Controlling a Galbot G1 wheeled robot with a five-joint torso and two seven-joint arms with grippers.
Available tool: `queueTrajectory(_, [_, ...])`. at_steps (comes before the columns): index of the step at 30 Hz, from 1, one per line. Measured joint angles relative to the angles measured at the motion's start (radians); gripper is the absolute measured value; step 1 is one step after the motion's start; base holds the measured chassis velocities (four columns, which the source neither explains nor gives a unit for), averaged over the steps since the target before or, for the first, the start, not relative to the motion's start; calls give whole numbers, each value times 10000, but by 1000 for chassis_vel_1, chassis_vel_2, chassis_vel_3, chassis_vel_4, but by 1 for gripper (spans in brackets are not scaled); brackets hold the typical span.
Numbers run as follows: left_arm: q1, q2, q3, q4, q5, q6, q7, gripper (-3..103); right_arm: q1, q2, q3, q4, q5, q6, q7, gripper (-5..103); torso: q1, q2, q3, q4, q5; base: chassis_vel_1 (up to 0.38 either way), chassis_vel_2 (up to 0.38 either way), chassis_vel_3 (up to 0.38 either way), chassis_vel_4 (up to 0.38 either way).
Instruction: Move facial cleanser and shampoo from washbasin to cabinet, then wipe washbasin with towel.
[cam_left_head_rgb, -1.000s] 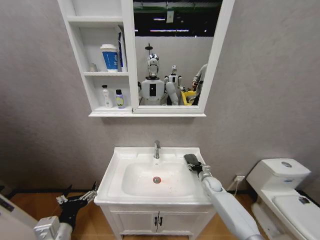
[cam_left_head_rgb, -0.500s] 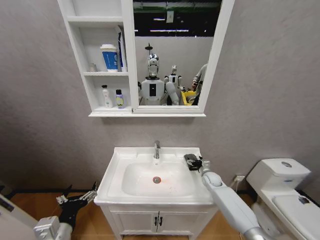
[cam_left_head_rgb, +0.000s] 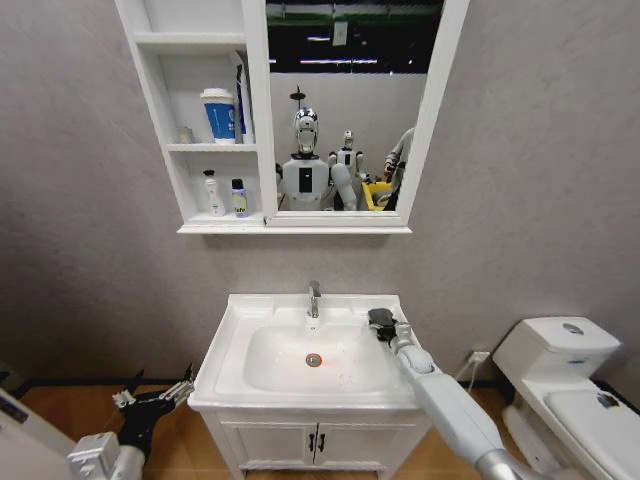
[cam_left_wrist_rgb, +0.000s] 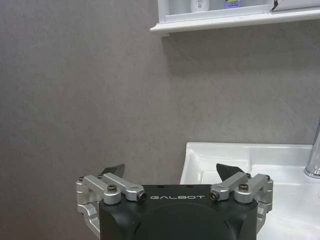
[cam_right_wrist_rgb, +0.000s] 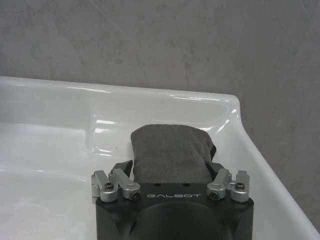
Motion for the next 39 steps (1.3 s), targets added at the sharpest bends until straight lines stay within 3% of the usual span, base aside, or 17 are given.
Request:
queueTrajectory(2, [0,0,0,0,0,0,0,100,-52,-12,40,1,16,-16,6,67,0,0,0,1,0,0,0,0,0])
queueTrajectory(4, [0,0,0,0,0,0,0,100,-77,-17,62,-9,33,-18,3,67,0,0,0,2,0,0,0,0,0])
queueTrajectory(9, [0,0,0,0,0,0,0,100,-231,-54,216,42,118,-13,-29,44,0,1,-1,4,0,0,0,0,0])
queueTrajectory(12, [0,0,0,0,0,0,0,100,-269,-76,254,82,135,-13,-34,38,0,1,0,4,1,0,0,0,0])
queueTrajectory(15, [0,0,0,0,0,0,0,100,-421,-209,413,263,235,-41,-44,22,0,0,0,3,2,0,0,0,0])
queueTrajectory(16, [0,0,0,0,0,0,0,100,-421,-209,413,263,235,-41,-44,22,0,0,0,3,2,0,0,0,0])
queueTrajectory(19, [0,0,0,0,0,-1,0,100,-691,-435,502,720,441,-79,22,9,2,0,1,2,4,0,0,0,0])
queueTrajectory(23, [0,0,0,0,0,0,0,100,-1125,-710,522,2162,1191,-461,454,7,4,-1,2,-3,5,0,0,0,0])
queueTrajectory(25, [-1,0,1,1,-1,-1,0,100,-1397,-917,234,3664,2046,-902,1009,7,2,1,0,-3,-6,0,0,0,0])
queueTrajectory(27, [-1,1,1,0,-1,-1,0,100,-1459,-928,58,4156,2312,-1041,1215,7,2,0,1,-2,-1,0,0,0,0])
queueTrajectory(29, [-1,0,1,1,-1,-1,0,100,-1626,-621,-573,5240,2763,-1423,2005,7,1,1,-1,2,-3,0,0,0,0])
queueTrajectory(33, [-1,0,0,1,0,-1,0,100,-1779,-47,-1136,5194,2570,-1598,2674,7,1,0,0,3,3,0,0,0,0])
queueTrajectory(39, [-1,1,0,1,0,-1,1,100,-1844,123,-1720,3973,1885,-1609,3142,7,2,0,0,1,1,0,0,0,0])
